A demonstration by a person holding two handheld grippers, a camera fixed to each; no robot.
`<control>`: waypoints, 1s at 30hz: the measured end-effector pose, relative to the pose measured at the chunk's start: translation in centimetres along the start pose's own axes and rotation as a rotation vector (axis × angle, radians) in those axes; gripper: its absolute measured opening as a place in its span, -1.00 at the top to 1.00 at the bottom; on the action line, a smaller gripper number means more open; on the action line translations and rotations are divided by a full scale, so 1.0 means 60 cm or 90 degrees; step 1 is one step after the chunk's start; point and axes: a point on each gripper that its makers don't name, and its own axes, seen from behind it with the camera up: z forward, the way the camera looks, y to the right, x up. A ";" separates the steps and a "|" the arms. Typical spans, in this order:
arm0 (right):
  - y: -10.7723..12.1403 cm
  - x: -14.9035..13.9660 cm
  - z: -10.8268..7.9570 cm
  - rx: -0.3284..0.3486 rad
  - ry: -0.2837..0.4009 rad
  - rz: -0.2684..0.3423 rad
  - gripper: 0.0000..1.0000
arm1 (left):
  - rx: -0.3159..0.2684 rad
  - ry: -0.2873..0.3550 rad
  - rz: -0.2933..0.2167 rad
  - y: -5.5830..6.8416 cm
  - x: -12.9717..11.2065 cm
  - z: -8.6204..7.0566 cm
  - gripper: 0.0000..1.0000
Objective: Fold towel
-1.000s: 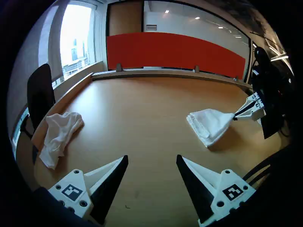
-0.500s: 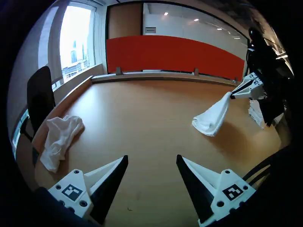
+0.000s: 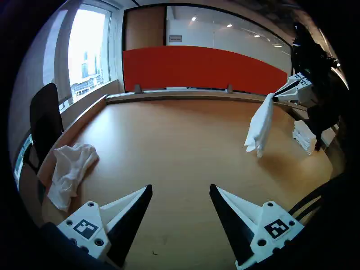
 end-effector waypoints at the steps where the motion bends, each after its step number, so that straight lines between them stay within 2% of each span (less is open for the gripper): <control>1: 0.002 -0.001 -0.002 -0.002 0.000 0.001 0.94 | -0.001 0.000 0.001 0.001 0.000 0.001 -0.88; 15: 0.057 -0.016 -0.035 -0.029 0.000 0.017 0.94 | -0.014 -0.007 -0.005 0.010 0.004 0.010 -0.89; 23: 0.104 -0.046 -0.061 -0.047 -0.016 0.020 0.94 | -0.012 -0.009 -0.007 0.012 0.008 0.016 -0.89; 30: 0.148 -0.079 -0.088 -0.074 -0.026 0.039 0.94 | -0.009 -0.010 -0.009 0.013 0.013 0.021 -0.89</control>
